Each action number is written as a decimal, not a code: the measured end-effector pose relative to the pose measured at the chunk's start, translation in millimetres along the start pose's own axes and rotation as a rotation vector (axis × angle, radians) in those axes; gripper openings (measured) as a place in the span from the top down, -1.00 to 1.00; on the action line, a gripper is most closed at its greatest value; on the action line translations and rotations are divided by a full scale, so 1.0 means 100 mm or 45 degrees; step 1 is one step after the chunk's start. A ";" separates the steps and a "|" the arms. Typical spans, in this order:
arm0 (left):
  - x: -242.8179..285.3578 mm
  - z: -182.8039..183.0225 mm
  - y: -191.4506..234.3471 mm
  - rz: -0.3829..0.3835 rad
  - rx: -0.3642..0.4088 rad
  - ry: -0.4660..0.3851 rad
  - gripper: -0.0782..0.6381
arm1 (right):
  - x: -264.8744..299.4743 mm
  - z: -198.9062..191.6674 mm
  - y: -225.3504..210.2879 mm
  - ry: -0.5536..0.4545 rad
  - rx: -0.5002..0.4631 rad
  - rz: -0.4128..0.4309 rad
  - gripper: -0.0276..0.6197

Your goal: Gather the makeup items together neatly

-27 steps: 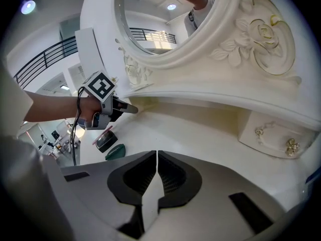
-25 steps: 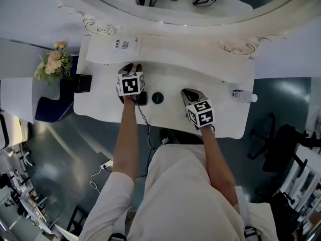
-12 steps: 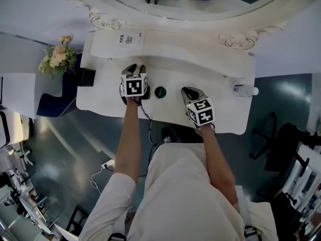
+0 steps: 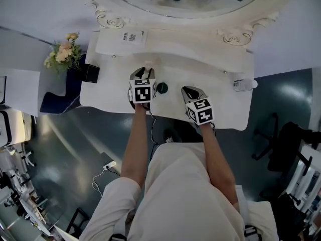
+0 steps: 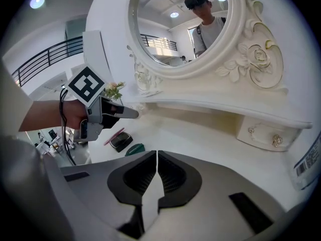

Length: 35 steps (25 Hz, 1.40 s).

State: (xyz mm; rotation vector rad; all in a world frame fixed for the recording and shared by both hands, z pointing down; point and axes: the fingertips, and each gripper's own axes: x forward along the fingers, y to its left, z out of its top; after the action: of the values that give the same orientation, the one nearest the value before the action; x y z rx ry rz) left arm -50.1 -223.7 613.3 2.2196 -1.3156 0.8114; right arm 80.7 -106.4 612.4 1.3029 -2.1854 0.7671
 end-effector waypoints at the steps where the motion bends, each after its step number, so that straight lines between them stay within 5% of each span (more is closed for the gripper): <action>1: -0.02 -0.01 -0.05 -0.007 0.002 -0.004 0.39 | -0.02 -0.01 0.01 -0.005 0.004 -0.002 0.77; 10: -0.20 -0.16 -0.55 -0.081 0.074 -0.033 0.39 | -0.24 -0.13 0.07 -0.033 0.024 -0.041 0.78; 35: -0.28 -0.76 -1.55 -0.195 -0.007 0.048 0.39 | -0.59 -0.44 -0.07 -0.045 0.056 -0.097 0.77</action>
State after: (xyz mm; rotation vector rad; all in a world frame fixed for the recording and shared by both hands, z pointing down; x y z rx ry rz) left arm 56.8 -87.8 639.2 2.2571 -1.1139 0.7872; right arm 117.6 -42.2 607.8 1.4228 -2.1442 0.7719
